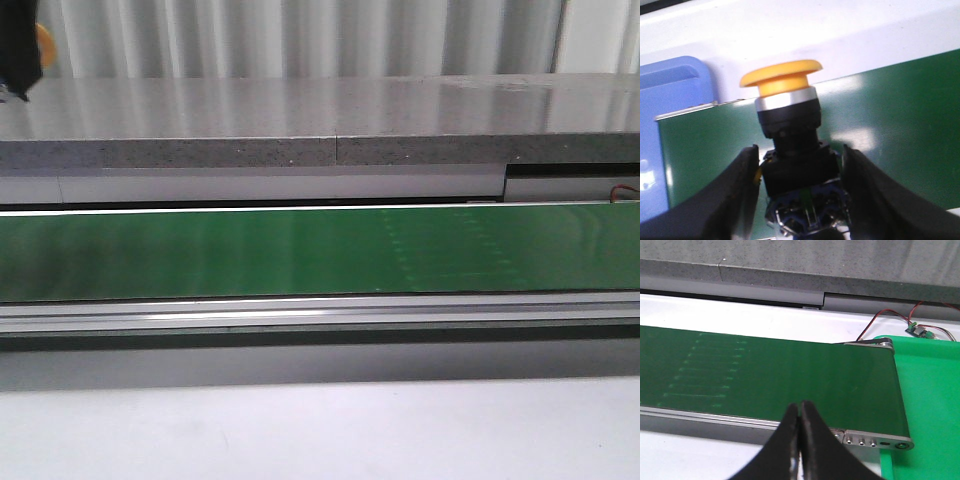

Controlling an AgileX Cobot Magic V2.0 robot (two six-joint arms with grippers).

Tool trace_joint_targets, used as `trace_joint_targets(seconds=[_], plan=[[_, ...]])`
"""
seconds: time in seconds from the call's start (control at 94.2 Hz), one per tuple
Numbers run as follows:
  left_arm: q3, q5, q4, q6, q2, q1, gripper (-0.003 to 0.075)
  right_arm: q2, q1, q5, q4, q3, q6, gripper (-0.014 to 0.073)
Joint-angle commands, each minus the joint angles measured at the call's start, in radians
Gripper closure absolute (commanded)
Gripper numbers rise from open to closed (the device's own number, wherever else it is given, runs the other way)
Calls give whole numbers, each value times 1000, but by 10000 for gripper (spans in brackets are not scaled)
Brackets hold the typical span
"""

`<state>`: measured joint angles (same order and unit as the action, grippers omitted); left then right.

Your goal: Move button from right to left

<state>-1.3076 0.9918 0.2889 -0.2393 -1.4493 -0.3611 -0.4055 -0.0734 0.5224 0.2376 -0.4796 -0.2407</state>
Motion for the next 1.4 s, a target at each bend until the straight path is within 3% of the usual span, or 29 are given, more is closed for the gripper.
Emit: trace_joint_targets(seconds=[0.0, 0.35, 0.605, 0.69, 0.956, 1.391], plan=[[-26, -25, -46, 108, 62, 89, 730, -4, 1, -69, -2, -27, -6, 662], [46, -75, -220, 363, 64, 460, 730, -4, 1, -67, -2, -27, -6, 662], [181, -223, -445, 623, 64, 706, 730, -4, 1, -67, -2, -27, -6, 662], [197, -248, -494, 736, 59, 750, 730, -4, 1, -67, -2, -27, -6, 662], [197, -318, -511, 817, -7, 835, 729, -4, 1, -67, -2, -27, -6, 662], [188, -358, -571, 986, -193, 839, 729, -4, 1, -66, -2, -27, -6, 662]])
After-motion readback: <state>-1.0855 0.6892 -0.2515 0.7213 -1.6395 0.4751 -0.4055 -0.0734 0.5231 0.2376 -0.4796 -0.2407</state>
